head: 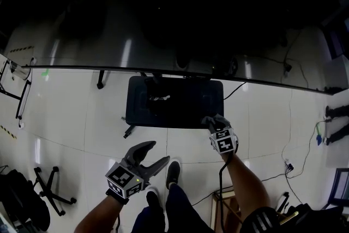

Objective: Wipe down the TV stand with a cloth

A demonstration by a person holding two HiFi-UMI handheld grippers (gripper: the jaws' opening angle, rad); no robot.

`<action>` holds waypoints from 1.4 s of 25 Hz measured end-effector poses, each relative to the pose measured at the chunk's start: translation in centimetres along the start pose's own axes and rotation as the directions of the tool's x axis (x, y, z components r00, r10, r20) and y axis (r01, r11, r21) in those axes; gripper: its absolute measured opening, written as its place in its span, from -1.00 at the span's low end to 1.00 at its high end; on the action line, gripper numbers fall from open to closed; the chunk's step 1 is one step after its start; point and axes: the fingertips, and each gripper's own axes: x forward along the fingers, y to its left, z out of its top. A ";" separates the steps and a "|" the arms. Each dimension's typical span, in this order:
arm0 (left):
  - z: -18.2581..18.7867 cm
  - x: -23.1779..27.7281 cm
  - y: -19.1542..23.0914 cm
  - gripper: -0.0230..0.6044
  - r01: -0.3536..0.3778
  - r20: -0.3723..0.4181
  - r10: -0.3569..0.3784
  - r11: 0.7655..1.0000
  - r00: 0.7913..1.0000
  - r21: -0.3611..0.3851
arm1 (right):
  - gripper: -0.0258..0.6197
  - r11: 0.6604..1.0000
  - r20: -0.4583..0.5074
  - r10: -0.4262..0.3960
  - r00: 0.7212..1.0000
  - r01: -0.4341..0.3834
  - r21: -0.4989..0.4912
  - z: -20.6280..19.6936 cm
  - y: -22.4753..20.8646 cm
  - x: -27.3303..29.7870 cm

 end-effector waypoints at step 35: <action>-1.8 -31.4 -23.1 0.03 0.008 0.042 -0.017 0.979 0.999 0.203 | -0.77 0.981 0.534 0.140 0.834 -0.188 0.036 2.0 31.4 -51.8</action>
